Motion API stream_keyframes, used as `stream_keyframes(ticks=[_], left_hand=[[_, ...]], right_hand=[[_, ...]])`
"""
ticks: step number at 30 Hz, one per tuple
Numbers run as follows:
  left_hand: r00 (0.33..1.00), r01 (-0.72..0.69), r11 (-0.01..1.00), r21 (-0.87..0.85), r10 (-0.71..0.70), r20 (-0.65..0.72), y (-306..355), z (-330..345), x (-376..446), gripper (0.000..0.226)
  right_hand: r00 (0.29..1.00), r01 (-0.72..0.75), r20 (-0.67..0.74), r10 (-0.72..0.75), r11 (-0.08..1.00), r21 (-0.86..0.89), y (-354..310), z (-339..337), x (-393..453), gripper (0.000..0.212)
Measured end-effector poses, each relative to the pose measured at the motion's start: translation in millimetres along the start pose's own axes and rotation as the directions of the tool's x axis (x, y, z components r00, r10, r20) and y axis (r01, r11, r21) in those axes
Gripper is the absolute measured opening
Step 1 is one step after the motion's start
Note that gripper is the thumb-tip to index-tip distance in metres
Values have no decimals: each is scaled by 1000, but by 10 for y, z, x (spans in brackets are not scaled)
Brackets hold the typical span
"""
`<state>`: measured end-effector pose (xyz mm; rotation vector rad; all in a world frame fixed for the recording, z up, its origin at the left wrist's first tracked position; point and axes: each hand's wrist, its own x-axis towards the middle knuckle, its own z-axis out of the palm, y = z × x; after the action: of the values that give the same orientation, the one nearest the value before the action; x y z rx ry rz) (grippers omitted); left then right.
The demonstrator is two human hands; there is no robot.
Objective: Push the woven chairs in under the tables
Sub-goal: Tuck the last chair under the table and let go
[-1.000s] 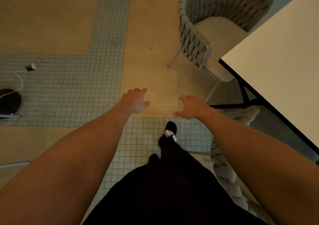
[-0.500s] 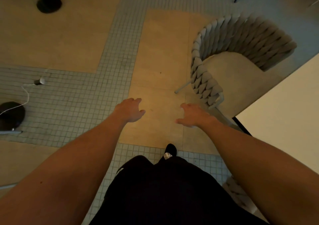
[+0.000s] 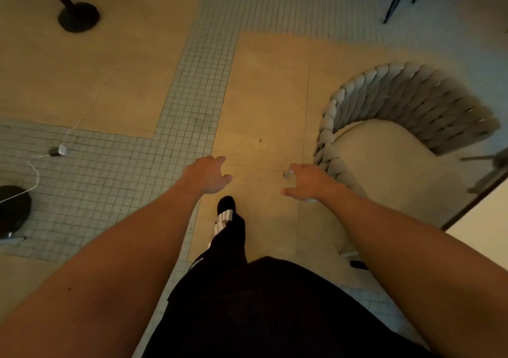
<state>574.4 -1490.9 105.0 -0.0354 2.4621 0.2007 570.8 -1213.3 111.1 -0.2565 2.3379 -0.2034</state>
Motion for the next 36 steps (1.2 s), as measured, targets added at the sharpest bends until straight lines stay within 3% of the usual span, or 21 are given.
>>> stream_keyframes(ticks=[17,36], left_hand=[[978,-207,965,163,202,46,-343,-1895,1960,74],[901,-434,843,316,399,172,1507,-3087,4023,74]], right_hand=[[986,-156,-31,162,977,143,-426,-1454,1467,75],[910,-387,-11,414,859,336,990,-2453,2425,80]])
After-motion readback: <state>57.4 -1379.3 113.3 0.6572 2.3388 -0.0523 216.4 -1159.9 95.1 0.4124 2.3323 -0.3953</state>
